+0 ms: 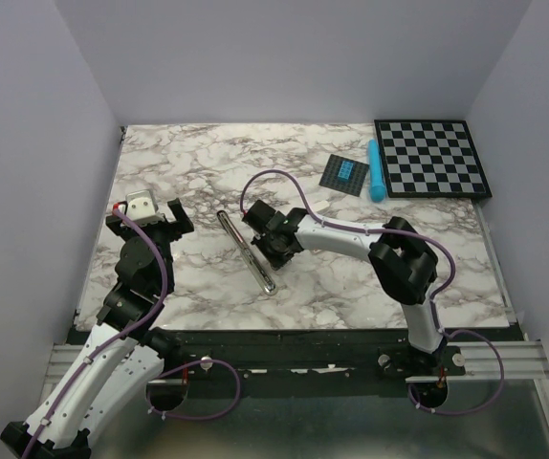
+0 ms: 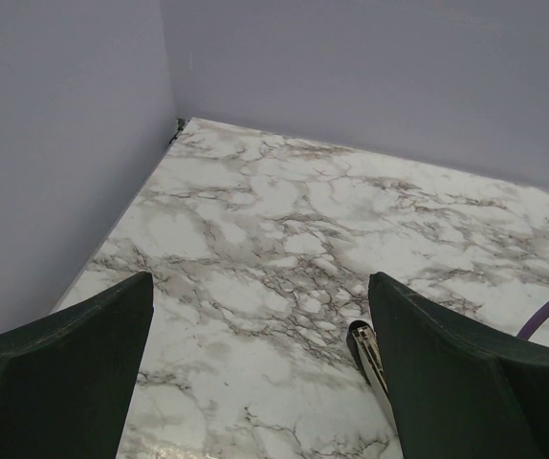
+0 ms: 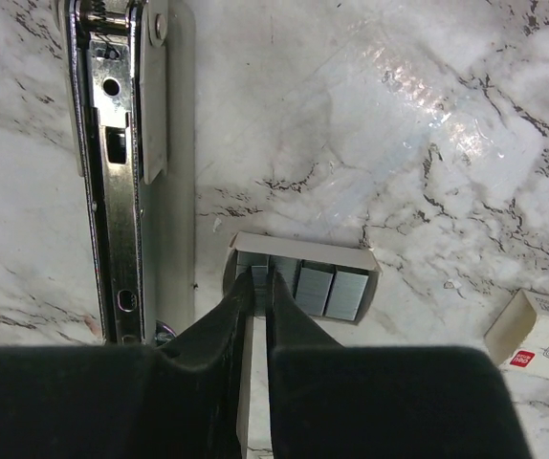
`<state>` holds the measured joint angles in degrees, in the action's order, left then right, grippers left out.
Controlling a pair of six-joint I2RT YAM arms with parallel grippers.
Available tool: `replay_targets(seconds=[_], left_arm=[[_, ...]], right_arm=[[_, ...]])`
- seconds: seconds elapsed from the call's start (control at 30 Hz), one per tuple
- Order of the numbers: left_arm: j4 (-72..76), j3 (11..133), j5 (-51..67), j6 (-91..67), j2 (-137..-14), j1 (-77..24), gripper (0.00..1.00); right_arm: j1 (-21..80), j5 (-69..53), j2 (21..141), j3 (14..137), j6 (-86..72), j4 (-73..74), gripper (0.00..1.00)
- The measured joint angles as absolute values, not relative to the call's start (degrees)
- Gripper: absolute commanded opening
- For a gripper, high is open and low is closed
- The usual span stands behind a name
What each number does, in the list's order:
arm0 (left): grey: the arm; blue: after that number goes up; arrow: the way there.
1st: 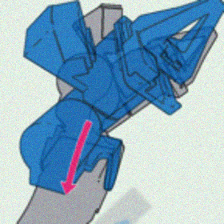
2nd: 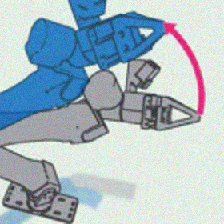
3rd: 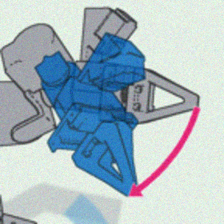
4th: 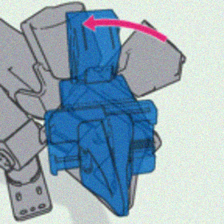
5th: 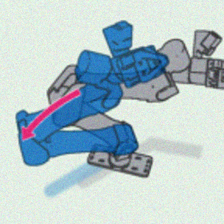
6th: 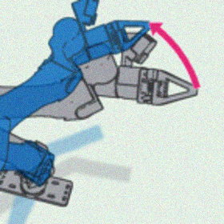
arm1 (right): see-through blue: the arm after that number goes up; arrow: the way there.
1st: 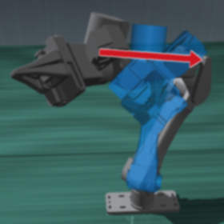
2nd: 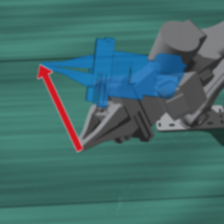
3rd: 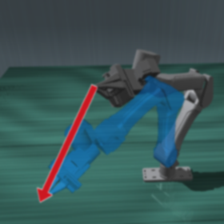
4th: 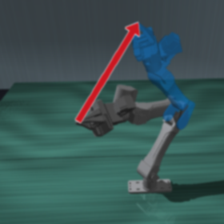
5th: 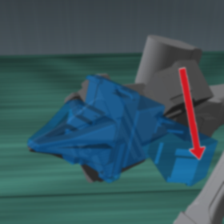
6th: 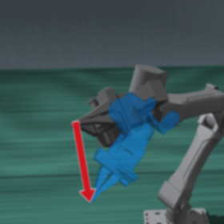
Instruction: Load the staples into the stapler
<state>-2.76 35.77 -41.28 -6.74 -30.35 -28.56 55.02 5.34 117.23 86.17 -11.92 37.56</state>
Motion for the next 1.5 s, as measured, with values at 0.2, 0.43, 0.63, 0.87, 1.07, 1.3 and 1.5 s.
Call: replay_targets(seconds=[0.2, 0.43, 0.63, 0.87, 1.07, 1.3, 1.5], left_arm=[[-2.8, 35.8, -41.3, -6.7, -30.3, -28.6, 0.99], [-2.8, 35.8, -41.3, -6.7, -30.3, -28.6, 0.99], [-2.8, 35.8, -41.3, -6.8, -30.3, -28.6, 0.99], [-2.8, 35.8, -41.3, -6.8, -30.3, -28.5, 0.99], [-2.8, 35.8, -41.3, -6.8, -30.3, -28.5, 0.99], [-2.8, 35.8, -41.3, -6.8, -30.3, -28.4, 0.99], [-2.9, 35.8, -41.3, -6.8, -30.3, -28.4, 0.99]], right_arm=[[55.0, 5.5, 117.0, 86.1, -11.9, 37.6, 0.07], [55.0, 7.4, 111.6, 83.6, -11.8, 37.5, 0.06], [55.0, 13.3, 102.8, 78.8, -11.5, 37.3, 0.06], [54.3, 22.8, 102.4, 67.7, -13.5, 37.7, 0.04], [54.0, 28.1, 104.5, 64.7, -16.2, 39.3, 0.05], [54.1, 28.8, 105.3, 65.4, -17.8, 39.3, 0.19], [54.0, 27.9, 105.2, 65.2, -18.8, 39.0, 0.25]])
